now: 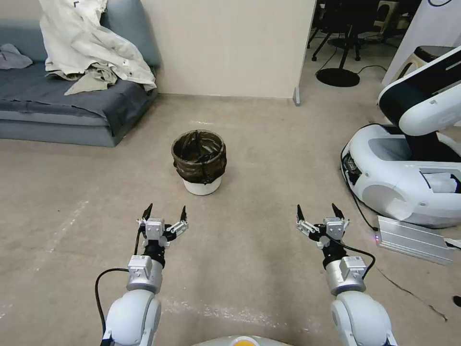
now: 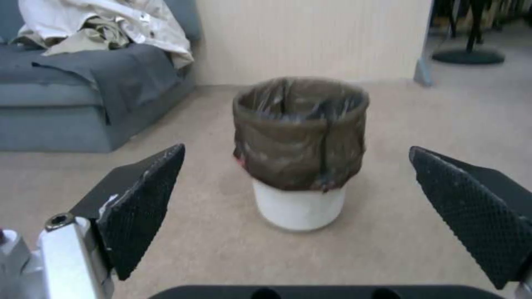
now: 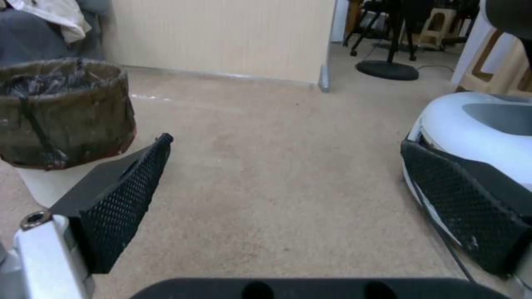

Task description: Pick up the trash can from the floor.

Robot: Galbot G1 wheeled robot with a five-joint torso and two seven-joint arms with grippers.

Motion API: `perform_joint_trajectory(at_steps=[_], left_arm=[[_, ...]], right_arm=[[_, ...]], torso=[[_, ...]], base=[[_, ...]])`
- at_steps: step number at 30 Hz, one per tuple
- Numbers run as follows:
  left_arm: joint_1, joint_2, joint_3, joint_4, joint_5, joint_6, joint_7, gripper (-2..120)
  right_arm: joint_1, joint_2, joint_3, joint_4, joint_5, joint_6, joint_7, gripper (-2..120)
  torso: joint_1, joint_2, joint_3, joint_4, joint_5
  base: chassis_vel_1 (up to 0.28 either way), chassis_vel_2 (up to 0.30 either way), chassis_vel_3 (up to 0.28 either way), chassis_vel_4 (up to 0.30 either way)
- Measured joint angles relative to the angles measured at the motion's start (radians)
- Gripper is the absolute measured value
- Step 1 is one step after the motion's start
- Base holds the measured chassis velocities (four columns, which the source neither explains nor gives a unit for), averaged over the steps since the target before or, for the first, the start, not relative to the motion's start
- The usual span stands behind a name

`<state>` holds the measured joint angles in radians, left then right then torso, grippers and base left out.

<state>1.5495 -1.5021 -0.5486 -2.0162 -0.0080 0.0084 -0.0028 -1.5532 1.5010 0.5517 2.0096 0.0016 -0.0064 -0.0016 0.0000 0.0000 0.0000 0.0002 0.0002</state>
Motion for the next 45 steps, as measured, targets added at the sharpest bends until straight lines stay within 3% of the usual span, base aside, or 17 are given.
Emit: perform_joint_trajectory(at_steps=[2,3,5,6,8,9,11,13,16,45], left_arm=[[-0.006,-0.02,0.022,-0.083,-0.053,0.057,-0.018,100],[-0.006,-0.02,0.022,-0.083,-0.053,0.057,-0.018,100],[-0.013,-0.045,0.05,-0.19,-0.124,0.134,-0.041,100],[-0.015,-0.054,0.059,-0.233,-0.151,0.163,-0.052,100],[-0.013,-0.052,0.06,-0.24,-0.155,0.169,-0.055,100],[-0.007,-0.043,0.053,-0.241,-0.157,0.176,-0.065,100],[0.0,-0.025,0.033,-0.236,-0.157,0.169,-0.072,100],[0.003,-0.016,0.023,-0.232,-0.157,0.167,-0.074,100],[0.006,0.002,0.002,-0.224,-0.156,0.164,-0.075,100],[-0.003,0.014,-0.011,-0.174,-0.168,0.133,-0.077,100]], right_arm=[[-0.004,0.002,0.002,0.012,0.002,-0.007,-0.002,100],[-0.004,0.002,0.002,0.012,0.002,-0.007,-0.002,100],[-0.012,0.004,0.008,0.044,0.006,-0.02,-0.005,100],[-0.022,0.009,0.012,0.066,0.01,-0.031,-0.01,100],[-0.027,0.011,0.016,0.084,0.013,-0.039,-0.013,100],[-0.04,0.016,0.027,0.125,0.02,-0.055,-0.018,100],[-0.069,0.029,0.044,0.209,0.035,-0.097,-0.032,100],[-0.083,0.035,0.055,0.252,0.043,-0.118,-0.039,100],[-0.11,0.049,0.062,0.305,0.069,-0.12,-0.07,100],[-0.097,0.09,0.07,0.254,0.075,-0.052,-0.102,100]], torso=[[0.0,0.0,0.0,-0.0001,0.0004],[0.0,0.0,0.0,-0.0001,0.0004],[0.0,0.0,0.0,-0.0002,-0.0012],[0.0,0.0,0.0,-0.0004,0.0017],[0.0,0.0,0.0,-0.0005,0.0015],[0.0,0.0,0.0,-0.0002,-0.0011],[0.0,0.0,0.0,-0.0003,0.0006],[0.0,0.0,0.0,0.0,-0.001],[0.0,0.0,0.0,-0.0005,-0.0003],[0.0,0.0,0.0,-0.0003,-0.0002]], base=[[0.0,0.0,0.0,0.0],[0.0,0.0,0.0,0.0],[0.0,0.0,0.0,0.0],[0.0,0.0,0.0,0.0],[0.0,0.0,0.0,0.0],[0.0,0.0,0.0,0.0],[0.0,0.0,0.0,0.0],[0.0,0.0,0.0,0.0],[0.0,0.0,0.0,0.0],[0.0,0.0,0.0,0.0]])
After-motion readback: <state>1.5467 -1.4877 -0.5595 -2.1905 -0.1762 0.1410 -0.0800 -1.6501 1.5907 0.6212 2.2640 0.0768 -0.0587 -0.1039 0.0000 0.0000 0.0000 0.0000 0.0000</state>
